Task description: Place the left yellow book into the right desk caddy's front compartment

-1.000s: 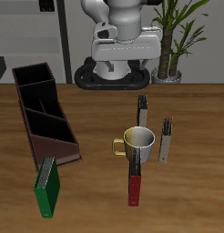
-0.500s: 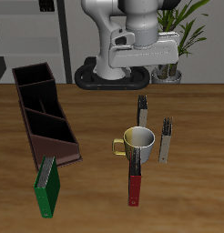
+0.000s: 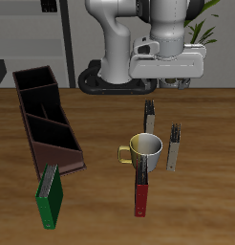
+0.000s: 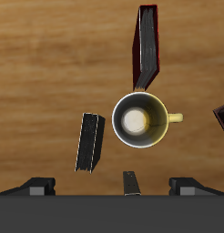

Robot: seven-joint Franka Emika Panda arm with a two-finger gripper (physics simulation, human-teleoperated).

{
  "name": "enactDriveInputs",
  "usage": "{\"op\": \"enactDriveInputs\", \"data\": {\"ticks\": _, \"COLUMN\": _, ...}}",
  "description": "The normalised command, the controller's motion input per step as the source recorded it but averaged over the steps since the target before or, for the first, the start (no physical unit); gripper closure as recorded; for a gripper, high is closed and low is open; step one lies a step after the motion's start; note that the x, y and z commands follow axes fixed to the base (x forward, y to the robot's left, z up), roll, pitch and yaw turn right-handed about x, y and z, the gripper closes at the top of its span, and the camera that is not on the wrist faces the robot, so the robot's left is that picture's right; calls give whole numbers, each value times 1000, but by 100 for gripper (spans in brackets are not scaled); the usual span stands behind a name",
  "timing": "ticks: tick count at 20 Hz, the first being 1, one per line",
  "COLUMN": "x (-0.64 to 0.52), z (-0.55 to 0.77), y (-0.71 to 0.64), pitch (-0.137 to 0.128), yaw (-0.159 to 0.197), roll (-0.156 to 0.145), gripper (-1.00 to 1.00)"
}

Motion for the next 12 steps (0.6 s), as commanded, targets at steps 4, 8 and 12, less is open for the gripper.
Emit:
{"op": "enactDriveInputs", "data": {"ticks": 4, "x": 84, "z": -126, "y": 246, "pitch": 13, "yaw": -33, "roll": 42, "gripper": -100}}
{"op": "enactDriveInputs", "data": {"ticks": 8, "x": 92, "z": -312, "y": 278, "pitch": 40, "yaw": -5, "roll": 110, "gripper": -100}}
{"op": "enactDriveInputs", "data": {"ticks": 12, "x": 32, "z": -67, "y": 3, "pitch": 11, "yaw": -9, "roll": 1, "gripper": -100}}
